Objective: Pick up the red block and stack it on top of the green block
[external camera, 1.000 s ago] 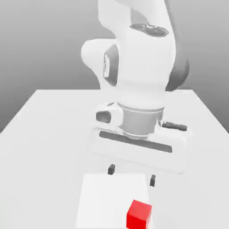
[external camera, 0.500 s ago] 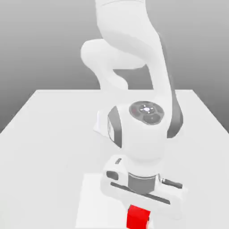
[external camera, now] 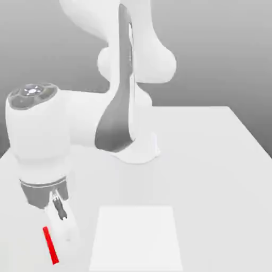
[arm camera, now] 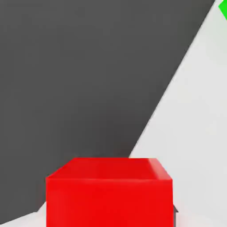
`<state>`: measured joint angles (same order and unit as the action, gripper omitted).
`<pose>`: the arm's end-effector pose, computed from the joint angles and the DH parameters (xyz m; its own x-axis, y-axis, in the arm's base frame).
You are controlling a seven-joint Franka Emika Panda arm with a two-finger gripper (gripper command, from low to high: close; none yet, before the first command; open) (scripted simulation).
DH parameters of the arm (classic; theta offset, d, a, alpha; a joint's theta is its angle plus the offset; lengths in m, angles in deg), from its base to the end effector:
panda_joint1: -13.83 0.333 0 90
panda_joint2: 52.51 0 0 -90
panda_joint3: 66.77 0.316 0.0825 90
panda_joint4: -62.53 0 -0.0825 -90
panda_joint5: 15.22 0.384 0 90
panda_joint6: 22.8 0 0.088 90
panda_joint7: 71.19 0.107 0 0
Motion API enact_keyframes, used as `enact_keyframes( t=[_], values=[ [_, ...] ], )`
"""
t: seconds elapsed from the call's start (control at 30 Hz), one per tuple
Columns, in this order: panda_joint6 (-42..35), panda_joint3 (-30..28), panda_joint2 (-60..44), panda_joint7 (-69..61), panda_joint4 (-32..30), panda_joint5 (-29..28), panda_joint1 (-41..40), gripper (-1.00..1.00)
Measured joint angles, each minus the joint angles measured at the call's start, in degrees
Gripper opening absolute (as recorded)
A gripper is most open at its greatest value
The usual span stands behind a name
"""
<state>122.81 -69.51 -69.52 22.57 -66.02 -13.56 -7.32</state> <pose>0.4978 -0.2211 0.2343 -0.4833 -0.8755 -0.0025 -0.8755 0.4833 -0.0012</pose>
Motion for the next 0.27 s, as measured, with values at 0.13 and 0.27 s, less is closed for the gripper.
enact_keyframes(
  t=[0.13,0.27],
  values=[
    [2.02,-4.4,-8.09,3.93,5.8,4.29,-5.77,-1.0],
    [2.77,-4.79,-9.85,4.33,6.75,5.04,-6.62,1.0]
  ],
)
